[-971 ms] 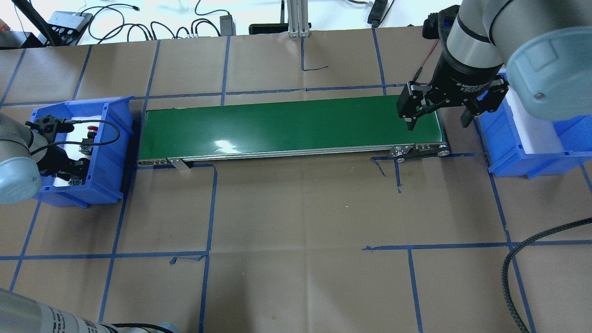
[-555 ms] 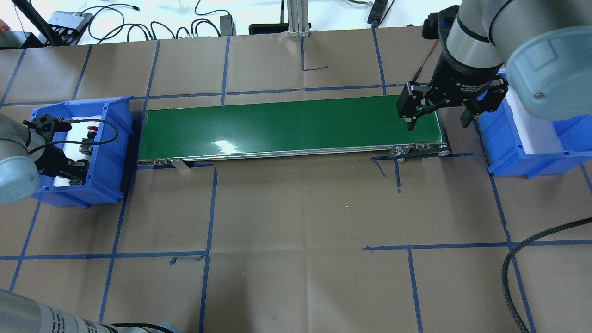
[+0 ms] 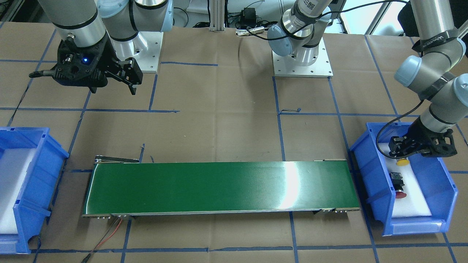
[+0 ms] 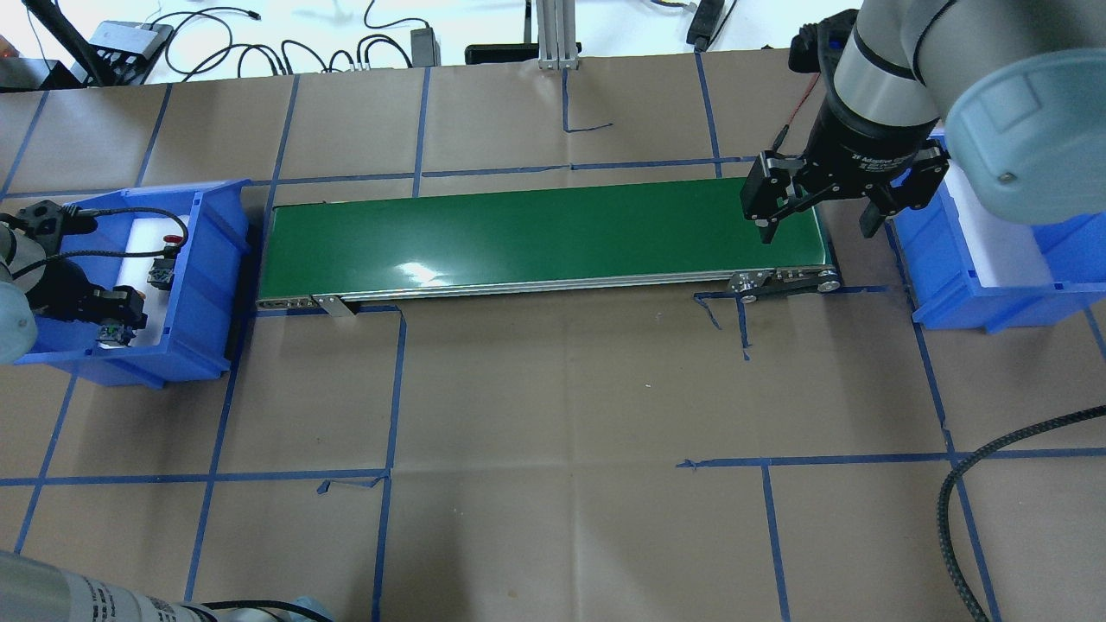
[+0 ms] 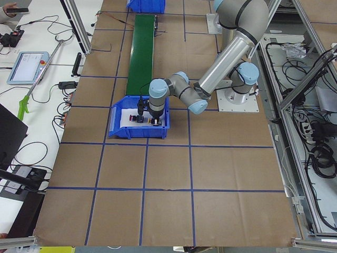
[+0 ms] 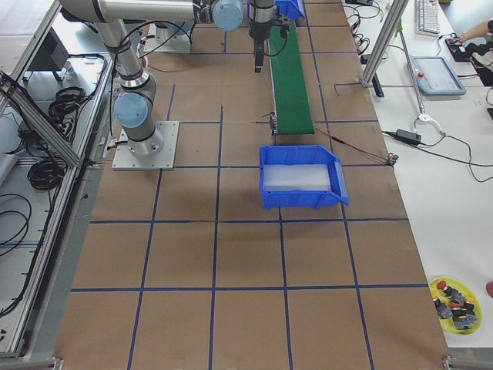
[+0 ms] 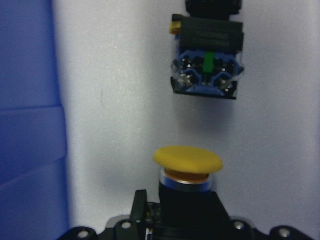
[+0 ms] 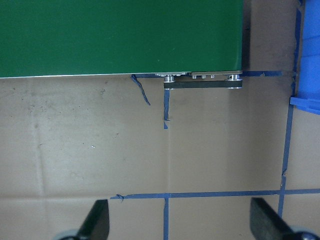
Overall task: Transport two buttons from left to right
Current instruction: 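Lift the yellow button out of the bin with the left gripper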
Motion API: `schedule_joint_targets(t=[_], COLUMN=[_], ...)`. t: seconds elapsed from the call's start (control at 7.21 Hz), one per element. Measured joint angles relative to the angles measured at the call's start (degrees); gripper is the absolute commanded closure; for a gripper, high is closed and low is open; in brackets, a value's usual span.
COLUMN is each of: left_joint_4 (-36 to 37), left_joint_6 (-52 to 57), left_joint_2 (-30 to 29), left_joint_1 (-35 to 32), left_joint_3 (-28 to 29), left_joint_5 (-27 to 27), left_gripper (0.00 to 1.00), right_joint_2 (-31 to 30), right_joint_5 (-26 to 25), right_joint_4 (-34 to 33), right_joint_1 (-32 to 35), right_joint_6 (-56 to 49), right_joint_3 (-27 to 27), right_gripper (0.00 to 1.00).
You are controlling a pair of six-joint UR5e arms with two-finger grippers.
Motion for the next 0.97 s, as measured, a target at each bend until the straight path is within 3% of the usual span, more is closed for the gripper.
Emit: schedule_joint_targets(t=[0.55, 0.97], left_joint_4=[-22.39, -26.0], left_joint_6=[-2.55, -6.21], left_joint_2=[6.8, 6.73], left_joint_1=[-2.11, -9.08], left_joint_3=[12.49, 18.95], left_joint_5=[-0.22, 0.17], left_gripper=[1.0, 0.99], right_joint_2=[0.32, 0.35], right_joint_5=[0.0, 0.06], right_joint_4=[0.07, 0.07], right_joint_1=[0.0, 0.0], right_joint_6=[0.09, 0.09], right_joint_3=[-0.07, 0.02], right_gripper=[0.0, 0.0])
